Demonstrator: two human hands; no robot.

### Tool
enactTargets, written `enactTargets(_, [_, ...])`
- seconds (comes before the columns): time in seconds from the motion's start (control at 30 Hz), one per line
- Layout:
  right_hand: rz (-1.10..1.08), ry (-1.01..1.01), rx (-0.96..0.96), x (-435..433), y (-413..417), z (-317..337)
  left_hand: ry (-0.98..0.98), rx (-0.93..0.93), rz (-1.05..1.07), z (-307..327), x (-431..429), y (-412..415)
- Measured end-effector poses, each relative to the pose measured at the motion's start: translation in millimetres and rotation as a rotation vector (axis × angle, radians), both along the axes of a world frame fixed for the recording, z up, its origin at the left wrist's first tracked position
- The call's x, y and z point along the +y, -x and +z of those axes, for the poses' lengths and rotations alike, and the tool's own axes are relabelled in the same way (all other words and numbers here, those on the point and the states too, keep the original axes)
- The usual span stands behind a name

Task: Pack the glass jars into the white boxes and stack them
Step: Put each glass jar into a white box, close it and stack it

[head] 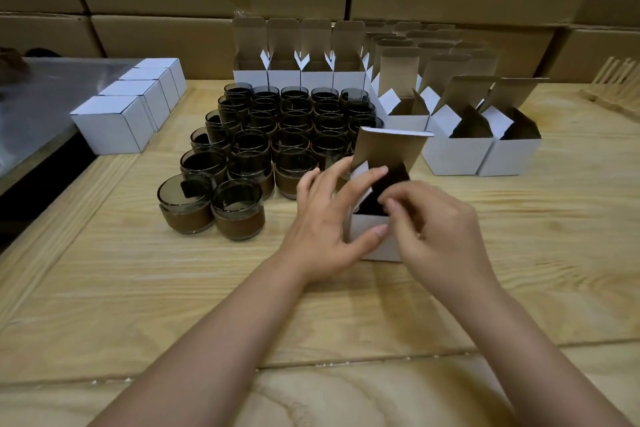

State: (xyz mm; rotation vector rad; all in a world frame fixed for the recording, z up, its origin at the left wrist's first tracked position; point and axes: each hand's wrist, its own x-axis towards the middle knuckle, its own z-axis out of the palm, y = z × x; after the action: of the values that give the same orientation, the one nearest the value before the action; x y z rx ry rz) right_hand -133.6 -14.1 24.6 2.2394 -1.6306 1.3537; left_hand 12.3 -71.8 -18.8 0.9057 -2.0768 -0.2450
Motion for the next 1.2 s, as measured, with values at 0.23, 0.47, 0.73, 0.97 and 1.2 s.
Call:
enactTargets(0.23, [-0.023, -0.127, -0.103, -40, 16, -3, -0.036, 0.153, 0.007, 0, 2, -1])
enactTargets(0.47, [0.257, -0.462, -0.777, -47, 46, -12, -0.256, 0.298, -0.007, 2, 2, -5])
enactTargets(0.73, [0.439, -0.669, -0.934, -52, 56, -14, -0.264, 0.259, -0.025, 4, 3, -5])
enactTargets(0.97, [0.445, -0.638, -0.933, -50, 54, -19, 0.172, 0.127, 0.37, 43, 14, -29])
enactTargets(1.2, [0.438, -0.623, -0.923, -53, 52, -21, -0.206, -0.599, 0.715, 59, 6, -98])
